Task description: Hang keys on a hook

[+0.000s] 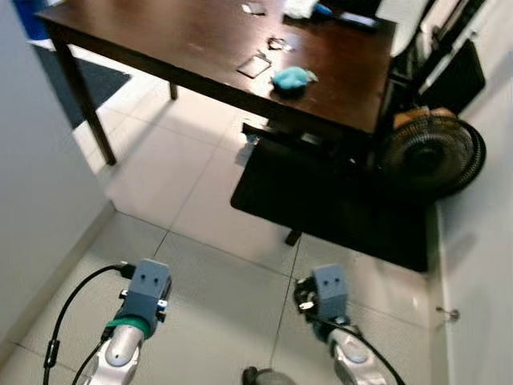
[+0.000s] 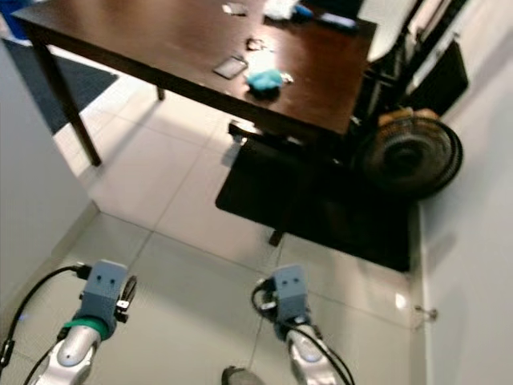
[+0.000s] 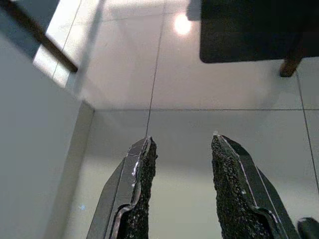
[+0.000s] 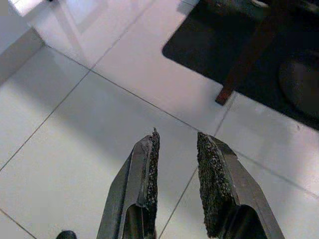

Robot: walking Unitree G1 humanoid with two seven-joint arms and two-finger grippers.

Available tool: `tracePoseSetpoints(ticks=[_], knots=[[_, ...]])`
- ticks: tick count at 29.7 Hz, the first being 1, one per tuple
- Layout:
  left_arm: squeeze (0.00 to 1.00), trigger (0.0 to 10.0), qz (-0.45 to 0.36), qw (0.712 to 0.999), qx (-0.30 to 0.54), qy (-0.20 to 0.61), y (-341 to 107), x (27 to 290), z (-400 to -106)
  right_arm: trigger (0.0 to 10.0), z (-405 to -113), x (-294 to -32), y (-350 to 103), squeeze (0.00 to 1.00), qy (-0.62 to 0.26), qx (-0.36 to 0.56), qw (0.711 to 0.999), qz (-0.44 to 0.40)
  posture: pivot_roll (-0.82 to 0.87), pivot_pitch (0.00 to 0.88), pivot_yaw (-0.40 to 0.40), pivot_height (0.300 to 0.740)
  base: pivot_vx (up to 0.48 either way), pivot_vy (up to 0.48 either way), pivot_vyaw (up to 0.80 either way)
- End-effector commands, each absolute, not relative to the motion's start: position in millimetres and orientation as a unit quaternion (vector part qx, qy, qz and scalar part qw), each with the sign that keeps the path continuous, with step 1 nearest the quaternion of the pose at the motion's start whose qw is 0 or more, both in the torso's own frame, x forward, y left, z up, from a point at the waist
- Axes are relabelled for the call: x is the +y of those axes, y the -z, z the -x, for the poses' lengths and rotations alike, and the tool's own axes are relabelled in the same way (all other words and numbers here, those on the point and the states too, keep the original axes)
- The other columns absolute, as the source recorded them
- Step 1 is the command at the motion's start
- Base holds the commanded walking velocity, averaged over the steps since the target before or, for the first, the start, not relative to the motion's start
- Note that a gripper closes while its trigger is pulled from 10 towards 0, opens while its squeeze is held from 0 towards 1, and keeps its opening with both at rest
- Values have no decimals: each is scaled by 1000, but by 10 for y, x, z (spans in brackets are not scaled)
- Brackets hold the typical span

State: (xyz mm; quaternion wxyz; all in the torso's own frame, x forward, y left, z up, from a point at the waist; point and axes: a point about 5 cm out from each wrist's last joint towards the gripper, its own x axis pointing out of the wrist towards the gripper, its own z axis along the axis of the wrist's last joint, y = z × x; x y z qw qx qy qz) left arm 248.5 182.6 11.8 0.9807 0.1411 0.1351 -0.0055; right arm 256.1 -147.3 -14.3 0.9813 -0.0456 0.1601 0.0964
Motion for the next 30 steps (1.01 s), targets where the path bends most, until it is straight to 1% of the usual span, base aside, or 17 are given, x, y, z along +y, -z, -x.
tracePoseSetpoints(ticks=[1,2,4,7,8,10,11,12,13,16,17,21,30], knots=[[0,10000,-137,981,135,24,-121,1745,-2482,10000,-2533,-1539,162,0,-88,163,981,53,51,72,52,740,0,0,-800],[0,10000,-137,981,135,24,-121,1745,-2482,10000,-2533,-1539,162,0,-88,163,981,53,51,72,52,740,0,0,-800],[0,10000,-131,986,101,36,-290,1682,-2584,10000,-2649,-1494,-3,0,-94,113,987,65,44,75,66,740,0,0,-800],[0,10000,-130,987,88,39,-355,1663,-2618,10000,-2689,-1477,-71,0,-97,93,989,69,44,75,66,740,0,0,-800],[0,10000,-128,989,65,40,-473,1639,-2669,10000,-2758,-1452,-198,0,-98,60,991,67,43,76,67,740,0,0,-800],[0,10000,-128,989,65,40,-473,1639,-2669,10000,-2758,-1452,-198,0,-98,60,991,67,43,76,67,740,0,0,-800],[0,10000,-125,990,45,38,-576,1624,-2707,10000,-2805,-1433,-299,0,-99,35,992,64,42,79,69,740,0,0,-800],[0,10000,-125,990,45,38,-576,1624,-2707,10000,-2805,-1433,-299,0,-99,35,992,64,42,79,69,740,0,0,-800],[0,10000,-126,991,21,32,-693,1614,-2755,10000,-2851,-1406,-398,0,-99,12,993,60,44,81,69,740,0,0,-800],[0,10000,-126,992,5,28,-770,1609,-2784,10000,-2877,-1389,-461,0,-99,-3,993,57,44,81,69,740,0,0,-800],[0,10000,-123,992,-17,11,-883,1617,-2844,10000,-2914,-1330,-553,0,-106,-24,993,55,45,81,67,740,458,0,0],[0,10000,-122,992,-25,-2,-948,1638,-2873,10000,-2934,-1249,-628,0,-120,-42,990,56,49,83,66,740,458,0,0],[0,10000,-121,992,-33,-8,-1045,1657,-2868,10000,-2927,-1198,-702,0,-130,-56,988,58,53,85,65,740,458,0,0]])
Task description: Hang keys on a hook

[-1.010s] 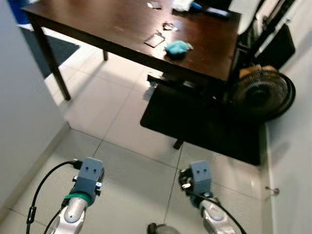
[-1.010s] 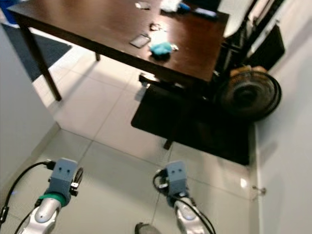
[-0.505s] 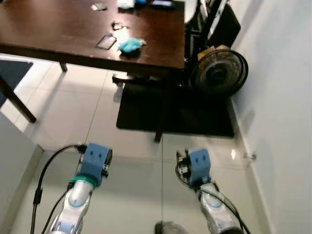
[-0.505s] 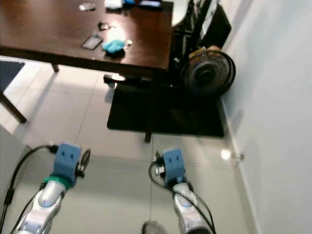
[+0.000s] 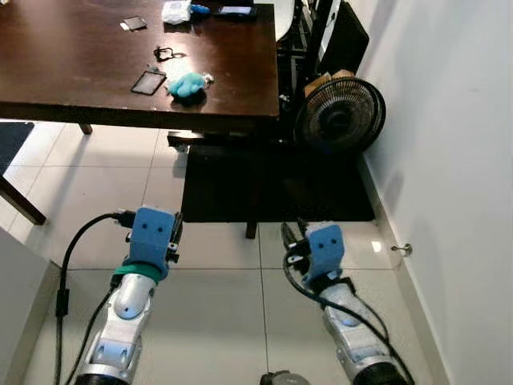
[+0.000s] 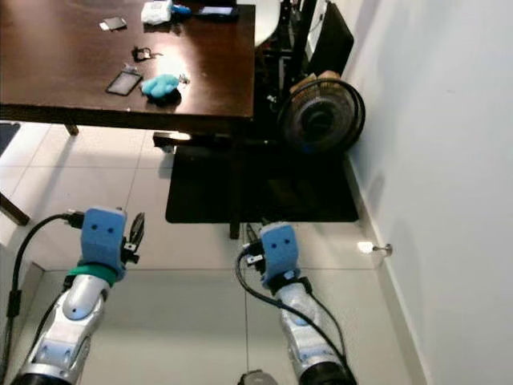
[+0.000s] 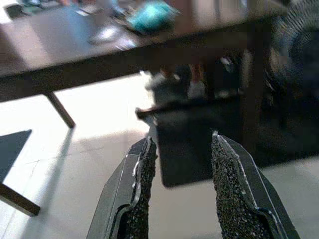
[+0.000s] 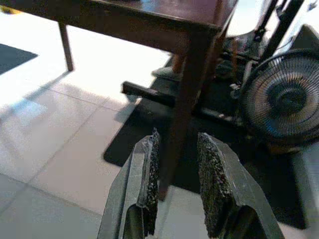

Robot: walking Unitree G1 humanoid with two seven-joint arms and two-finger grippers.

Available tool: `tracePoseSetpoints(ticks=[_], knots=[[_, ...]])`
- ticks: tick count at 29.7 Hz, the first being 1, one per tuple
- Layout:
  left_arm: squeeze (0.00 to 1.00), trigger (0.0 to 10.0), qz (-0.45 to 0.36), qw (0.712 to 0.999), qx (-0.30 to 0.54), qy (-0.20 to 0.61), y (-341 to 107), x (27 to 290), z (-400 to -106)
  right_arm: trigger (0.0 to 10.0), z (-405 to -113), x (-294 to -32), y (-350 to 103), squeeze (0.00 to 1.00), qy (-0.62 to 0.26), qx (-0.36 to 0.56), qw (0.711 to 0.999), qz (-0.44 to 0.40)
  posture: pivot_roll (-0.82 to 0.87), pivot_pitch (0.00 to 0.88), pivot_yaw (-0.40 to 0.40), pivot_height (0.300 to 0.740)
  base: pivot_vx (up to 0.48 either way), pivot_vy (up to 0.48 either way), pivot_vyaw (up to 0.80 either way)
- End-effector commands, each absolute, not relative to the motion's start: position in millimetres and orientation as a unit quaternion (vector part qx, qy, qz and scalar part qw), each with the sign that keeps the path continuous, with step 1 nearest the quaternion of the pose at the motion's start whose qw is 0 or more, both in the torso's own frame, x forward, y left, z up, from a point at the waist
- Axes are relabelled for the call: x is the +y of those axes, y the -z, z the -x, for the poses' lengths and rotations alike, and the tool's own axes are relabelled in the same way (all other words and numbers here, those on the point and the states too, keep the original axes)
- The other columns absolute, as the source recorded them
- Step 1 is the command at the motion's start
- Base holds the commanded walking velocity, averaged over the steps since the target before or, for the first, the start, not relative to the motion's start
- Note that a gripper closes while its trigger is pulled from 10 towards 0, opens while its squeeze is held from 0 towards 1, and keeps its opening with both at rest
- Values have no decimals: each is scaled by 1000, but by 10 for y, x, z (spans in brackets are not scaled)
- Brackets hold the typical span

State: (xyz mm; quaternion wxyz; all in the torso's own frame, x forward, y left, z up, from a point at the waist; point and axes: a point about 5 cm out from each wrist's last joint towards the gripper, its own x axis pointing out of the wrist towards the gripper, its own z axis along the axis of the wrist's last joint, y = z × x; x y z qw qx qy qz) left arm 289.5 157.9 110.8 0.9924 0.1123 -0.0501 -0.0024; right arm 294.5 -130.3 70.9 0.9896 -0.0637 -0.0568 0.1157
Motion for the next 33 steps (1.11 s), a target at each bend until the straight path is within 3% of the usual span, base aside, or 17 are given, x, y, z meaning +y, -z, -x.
tracePoseSetpoints(ticks=[1,20,24,33], knots=[[0,10000,-120,992,-37,-8,-1081,1653,-2869,10000,-2931,-1190,-728,0,-131,-60,988,59,53,85,65,740,458,0,0],[0,10000,-121,992,-44,-1,-1157,1590,-2875,10000,-2917,-1176,-747,0,-131,-56,988,56,56,92,66,740,458,0,0],[0,10000,-116,992,-49,-3,-1228,1592,-2892,10000,-2921,-1186,-751,0,-127,-52,989,52,56,89,66,740,454,0,-800],[0,10000,-85,984,-150,52,-1922,1395,-2933,10000,-2992,-1146,-1160,0,-131,-131,980,69,57,87,66,740,455,0,-89]])
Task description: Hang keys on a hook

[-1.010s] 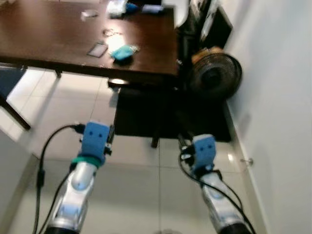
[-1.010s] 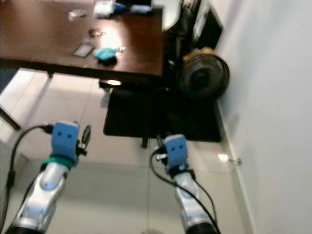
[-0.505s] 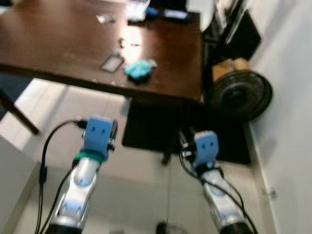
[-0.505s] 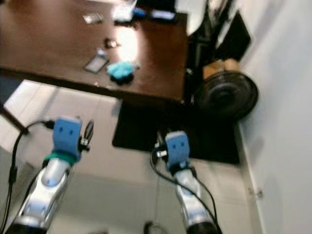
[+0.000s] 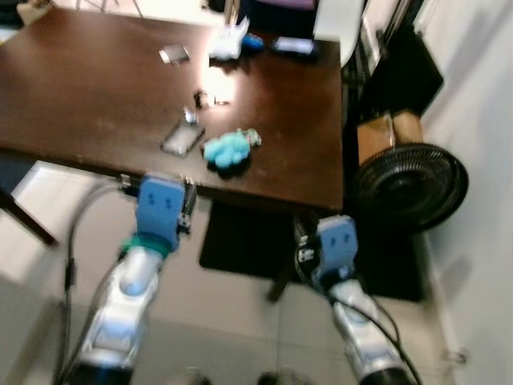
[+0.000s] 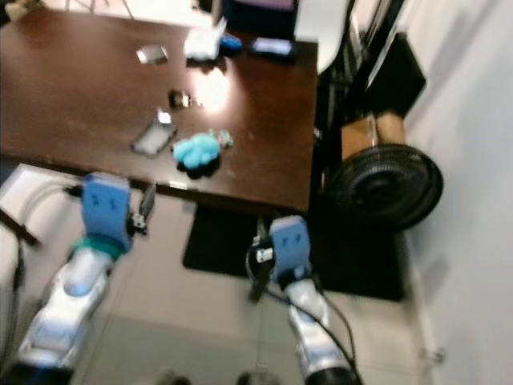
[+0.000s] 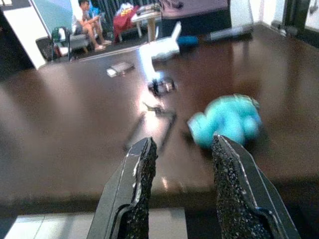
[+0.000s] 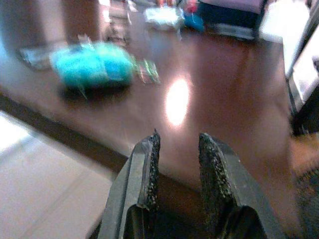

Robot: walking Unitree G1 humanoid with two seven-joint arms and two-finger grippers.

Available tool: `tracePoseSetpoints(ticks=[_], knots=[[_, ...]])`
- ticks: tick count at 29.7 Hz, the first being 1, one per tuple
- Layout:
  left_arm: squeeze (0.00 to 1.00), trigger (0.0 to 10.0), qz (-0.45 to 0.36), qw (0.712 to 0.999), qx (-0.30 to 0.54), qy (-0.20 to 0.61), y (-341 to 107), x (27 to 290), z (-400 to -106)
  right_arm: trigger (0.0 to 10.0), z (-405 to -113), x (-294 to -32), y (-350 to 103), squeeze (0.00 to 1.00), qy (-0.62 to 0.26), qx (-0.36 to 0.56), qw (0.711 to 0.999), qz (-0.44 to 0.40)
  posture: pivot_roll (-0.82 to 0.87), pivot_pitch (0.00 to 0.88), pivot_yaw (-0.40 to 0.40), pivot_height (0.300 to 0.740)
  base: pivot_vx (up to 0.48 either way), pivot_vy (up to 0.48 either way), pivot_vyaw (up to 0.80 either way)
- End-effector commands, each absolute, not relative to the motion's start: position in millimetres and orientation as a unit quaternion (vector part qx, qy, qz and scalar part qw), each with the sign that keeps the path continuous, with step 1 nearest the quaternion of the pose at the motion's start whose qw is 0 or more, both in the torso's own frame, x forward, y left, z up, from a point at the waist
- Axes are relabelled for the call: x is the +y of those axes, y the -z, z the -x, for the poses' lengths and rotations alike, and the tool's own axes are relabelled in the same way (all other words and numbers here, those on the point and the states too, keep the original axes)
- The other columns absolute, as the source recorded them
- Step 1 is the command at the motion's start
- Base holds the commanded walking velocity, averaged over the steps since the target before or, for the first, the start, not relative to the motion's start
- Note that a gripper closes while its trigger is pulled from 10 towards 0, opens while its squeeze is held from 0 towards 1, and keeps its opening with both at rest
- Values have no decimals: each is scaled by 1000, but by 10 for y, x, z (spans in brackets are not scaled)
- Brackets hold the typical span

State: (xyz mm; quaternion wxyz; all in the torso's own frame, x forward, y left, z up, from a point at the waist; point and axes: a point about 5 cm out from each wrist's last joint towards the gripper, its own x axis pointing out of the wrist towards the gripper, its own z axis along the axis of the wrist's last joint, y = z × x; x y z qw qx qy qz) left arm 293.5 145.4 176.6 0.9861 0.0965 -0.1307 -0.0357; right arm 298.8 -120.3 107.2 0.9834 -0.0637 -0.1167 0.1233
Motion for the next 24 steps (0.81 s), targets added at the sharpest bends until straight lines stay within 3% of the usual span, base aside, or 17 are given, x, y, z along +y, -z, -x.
tracePoseSetpoints(ticks=[1,10,17,24], knots=[[0,10000,-81,980,-170,63,-2055,1340,-2930,10000,-3024,-1135,-1305,0,-130,-157,977,71,56,86,67,740,454,0,0],[0,10000,-72,968,-222,94,-2437,1218,-2899,10000,-3089,-1119,-1813,0,-122,-241,960,71,54,85,70,740,454,0,0],[0,10000,-72,965,-216,128,-2522,1140,-2863,10000,-3091,-1143,-1816,0,-122,-238,960,83,57,77,68,740,437,0,0],[0,10000,-54,969,-179,161,-2440,1079,-2860,10000,-3054,-1139,-1668,0,-136,-214,960,119,55,75,70,740,0,0,0]])
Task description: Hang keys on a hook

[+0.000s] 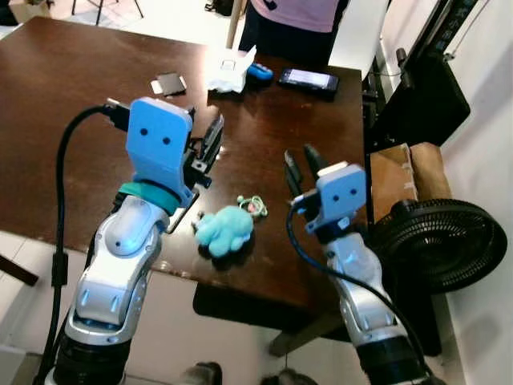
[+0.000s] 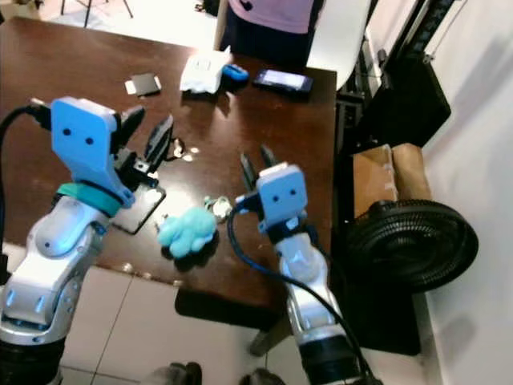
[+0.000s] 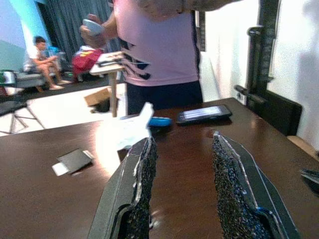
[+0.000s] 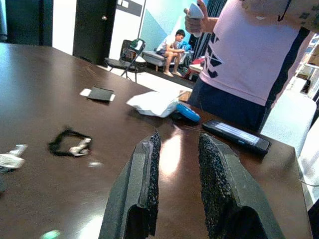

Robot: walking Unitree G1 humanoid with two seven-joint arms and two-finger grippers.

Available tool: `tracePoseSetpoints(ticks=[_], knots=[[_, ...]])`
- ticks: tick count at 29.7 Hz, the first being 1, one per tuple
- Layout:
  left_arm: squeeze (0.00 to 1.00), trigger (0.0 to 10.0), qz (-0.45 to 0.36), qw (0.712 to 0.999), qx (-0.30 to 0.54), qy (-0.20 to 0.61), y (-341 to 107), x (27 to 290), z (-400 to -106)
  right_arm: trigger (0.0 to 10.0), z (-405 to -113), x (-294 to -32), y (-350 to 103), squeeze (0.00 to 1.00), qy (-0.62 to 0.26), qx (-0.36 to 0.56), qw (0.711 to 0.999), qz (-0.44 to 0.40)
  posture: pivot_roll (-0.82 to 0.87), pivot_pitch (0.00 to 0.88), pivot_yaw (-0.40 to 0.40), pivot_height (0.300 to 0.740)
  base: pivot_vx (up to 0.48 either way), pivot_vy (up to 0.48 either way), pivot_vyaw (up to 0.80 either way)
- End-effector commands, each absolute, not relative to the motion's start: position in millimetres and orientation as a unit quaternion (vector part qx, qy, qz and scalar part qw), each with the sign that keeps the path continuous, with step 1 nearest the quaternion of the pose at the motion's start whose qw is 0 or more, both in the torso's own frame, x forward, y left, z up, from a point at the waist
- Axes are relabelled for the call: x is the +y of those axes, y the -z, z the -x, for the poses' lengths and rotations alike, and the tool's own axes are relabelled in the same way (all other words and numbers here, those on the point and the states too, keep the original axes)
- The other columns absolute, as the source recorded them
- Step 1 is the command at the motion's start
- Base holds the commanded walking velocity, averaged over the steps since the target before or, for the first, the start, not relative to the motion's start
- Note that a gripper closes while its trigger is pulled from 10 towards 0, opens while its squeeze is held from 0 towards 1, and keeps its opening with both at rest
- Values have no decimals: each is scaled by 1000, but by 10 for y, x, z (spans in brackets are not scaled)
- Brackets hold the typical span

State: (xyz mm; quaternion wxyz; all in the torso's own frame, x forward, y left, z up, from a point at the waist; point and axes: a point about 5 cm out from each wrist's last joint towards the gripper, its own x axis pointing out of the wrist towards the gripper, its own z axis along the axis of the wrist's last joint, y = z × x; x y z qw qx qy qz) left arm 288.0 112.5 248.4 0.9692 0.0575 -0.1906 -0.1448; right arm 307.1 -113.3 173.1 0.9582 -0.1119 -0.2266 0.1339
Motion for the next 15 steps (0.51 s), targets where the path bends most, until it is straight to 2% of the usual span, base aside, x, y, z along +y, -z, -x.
tracePoseSetpoints(ticks=[1,7,9,15], knots=[[0,10000,-61,969,-173,168,-2409,1067,-2853,10000,-3047,-1142,-1659,0,-138,-212,960,123,55,75,70,740,0,0,0],[0,10000,-101,969,-143,172,-2247,1068,-2867,10000,-3040,-1147,-1652,0,-144,-207,959,131,52,76,72,740,0,0,0],[0,10000,-138,972,-93,166,-1988,1109,-2892,10000,-3041,-1153,-1635,0,-150,-200,959,134,52,78,71,740,0,0,0],[0,10000,-154,975,-23,160,-1686,1213,-2898,10000,-3031,-1155,-1586,0,-157,-189,960,136,58,86,68,740,0,0,0]])
